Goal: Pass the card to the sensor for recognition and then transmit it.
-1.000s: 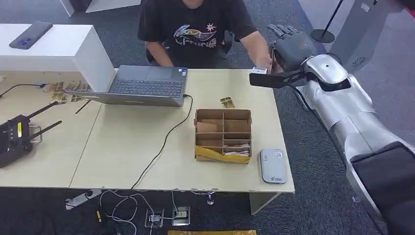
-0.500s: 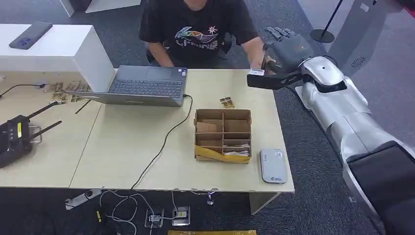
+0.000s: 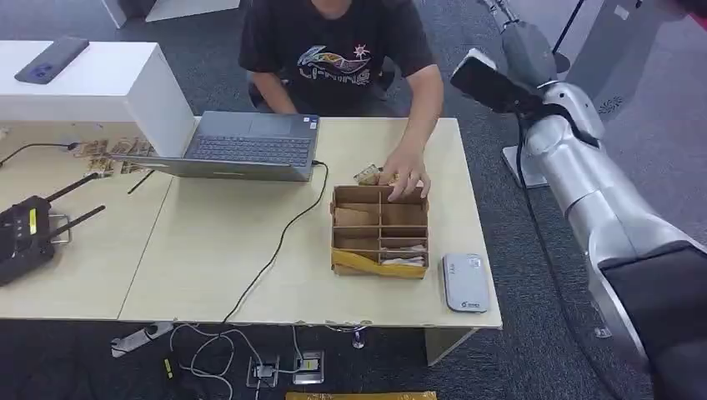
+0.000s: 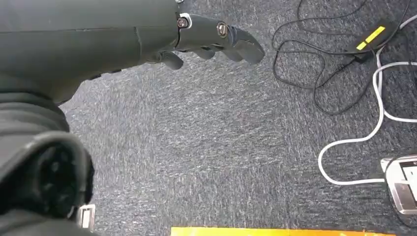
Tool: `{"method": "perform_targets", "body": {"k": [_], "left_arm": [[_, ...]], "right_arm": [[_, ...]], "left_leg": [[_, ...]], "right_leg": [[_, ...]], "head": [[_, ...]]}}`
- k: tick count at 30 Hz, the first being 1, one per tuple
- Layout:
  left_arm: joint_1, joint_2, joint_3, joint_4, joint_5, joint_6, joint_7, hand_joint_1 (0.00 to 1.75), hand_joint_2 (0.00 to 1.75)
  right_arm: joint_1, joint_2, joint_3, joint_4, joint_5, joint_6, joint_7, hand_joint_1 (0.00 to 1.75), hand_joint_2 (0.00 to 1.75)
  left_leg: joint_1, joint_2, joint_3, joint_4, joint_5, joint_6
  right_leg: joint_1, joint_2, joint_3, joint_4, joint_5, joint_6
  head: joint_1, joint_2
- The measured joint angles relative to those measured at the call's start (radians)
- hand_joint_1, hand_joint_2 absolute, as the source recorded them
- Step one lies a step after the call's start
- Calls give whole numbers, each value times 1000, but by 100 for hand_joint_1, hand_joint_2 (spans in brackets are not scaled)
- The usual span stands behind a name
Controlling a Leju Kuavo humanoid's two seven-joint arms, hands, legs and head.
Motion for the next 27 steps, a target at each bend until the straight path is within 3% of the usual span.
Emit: {"method": "perform_targets", "body": {"k": [3,6,12,15,16,20,27], "left_arm": [[0,-2,0,0,6,-1,2,0,0],[0,-2,0,0,8,-6,2,0,0],[1,-2,0,0,9,-12,2,0,0],[1,-2,0,0,8,-21,2,0,0],[1,-2,0,0,8,-23,2,0,0],[5,2,0,1,8,-29,2,0,0],[4,4,0,1,8,-35,2,0,0]], "right_arm": [[41,-12,-38,-55,-173,113,39,0,175],[121,-40,-71,-165,-403,261,130,0,175],[208,-82,-107,-325,-467,305,163,0,175],[275,-105,-128,-401,-624,430,247,0,175],[332,-120,-129,-452,-662,437,274,0,175],[525,-169,-129,-654,-654,428,340,0,175],[671,-225,-129,-838,-523,429,377,0,175]], "left_leg": [[0,0,1,0,0,0],[0,0,1,1,0,0],[0,0,1,1,0,0],[1,0,4,1,0,0],[2,-1,4,1,-1,0],[2,1,1,1,-1,0],[2,2,2,1,-1,0]], "right_leg": [[0,0,1,0,0,0],[0,0,1,0,0,0],[0,0,1,0,0,0],[1,0,3,-1,0,0],[3,-1,5,-1,0,0],[2,0,2,-1,0,0],[2,0,2,-1,0,0]], "head": [[0,0],[0,0],[0,0],[0,0],[0,0],[0,0],[0,0]]}}
